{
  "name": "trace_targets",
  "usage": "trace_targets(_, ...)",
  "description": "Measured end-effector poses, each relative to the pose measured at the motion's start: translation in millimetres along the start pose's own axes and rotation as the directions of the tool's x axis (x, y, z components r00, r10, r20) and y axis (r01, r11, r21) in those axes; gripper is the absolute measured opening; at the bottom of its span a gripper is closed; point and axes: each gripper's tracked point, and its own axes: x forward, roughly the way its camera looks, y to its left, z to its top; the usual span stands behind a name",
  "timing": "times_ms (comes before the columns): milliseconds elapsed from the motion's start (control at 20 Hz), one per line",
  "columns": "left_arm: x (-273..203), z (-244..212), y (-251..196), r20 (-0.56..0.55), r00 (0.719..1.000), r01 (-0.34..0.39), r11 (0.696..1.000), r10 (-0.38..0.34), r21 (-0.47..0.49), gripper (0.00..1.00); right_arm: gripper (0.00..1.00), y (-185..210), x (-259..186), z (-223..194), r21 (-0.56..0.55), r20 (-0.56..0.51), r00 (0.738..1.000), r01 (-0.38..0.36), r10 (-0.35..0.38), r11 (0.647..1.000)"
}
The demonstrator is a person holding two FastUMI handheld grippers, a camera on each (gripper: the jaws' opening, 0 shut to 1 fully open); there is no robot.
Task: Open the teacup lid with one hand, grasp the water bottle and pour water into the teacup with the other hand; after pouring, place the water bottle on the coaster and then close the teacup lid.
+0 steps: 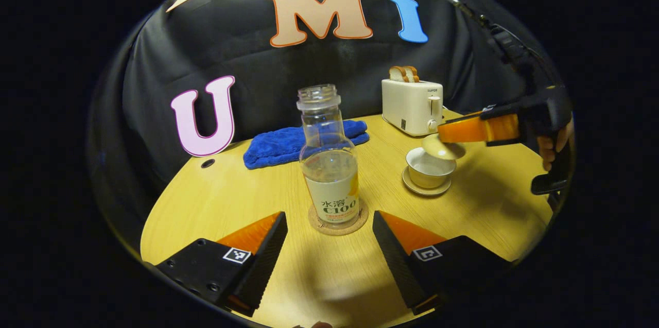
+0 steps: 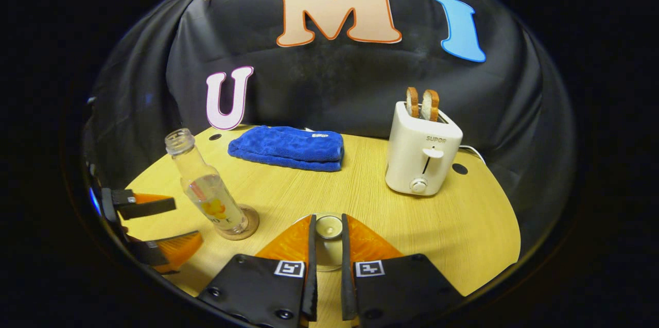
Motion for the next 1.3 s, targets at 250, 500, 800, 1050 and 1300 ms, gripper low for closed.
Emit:
trace_targets(250, -28.4, 11.9, 14.7, 0.018, 0.998, -0.058, 0.998, 0.058, -0.014, 0.98, 0.22, 7.7, 17.7, -7.3, 0.01, -0.012, 1.0, -0.019, 0.019, 1.0)
trace_targets(500, -42.5, 21.4, 24.8, 0.032, 0.995, -0.09, 0.996, 0.09, -0.016, 0.97, 0.21, 5.4, 22.7, -20.2, 0.002, -0.032, 0.999, -0.021, 0.021, 1.0)
trace_targets(800, -47.7, 33.3, 27.8, 0.037, 0.994, -0.101, 0.994, 0.102, -0.028, 0.97, 0.27, 3.9, 23.8, -20.8, -0.018, -0.014, 0.999, -0.029, 0.029, 0.999)
trace_targets(1050, -49.4, 53.7, 30.0, 0.073, 0.992, -0.1, 0.994, 0.103, -0.036, 0.97, 0.64, 4.2, 13.1, -6.8, 0.03, 0.026, 0.999, -0.045, 0.045, 0.999)
trace_targets(1300, -50.4, 93.1, 29.2, 0.157, 0.983, -0.088, 0.994, 0.098, -0.066, 0.97, 1.0, 7.8, -27.7, 34.8, 0.05, 0.151, 0.988, -0.045, 0.037, 0.998)
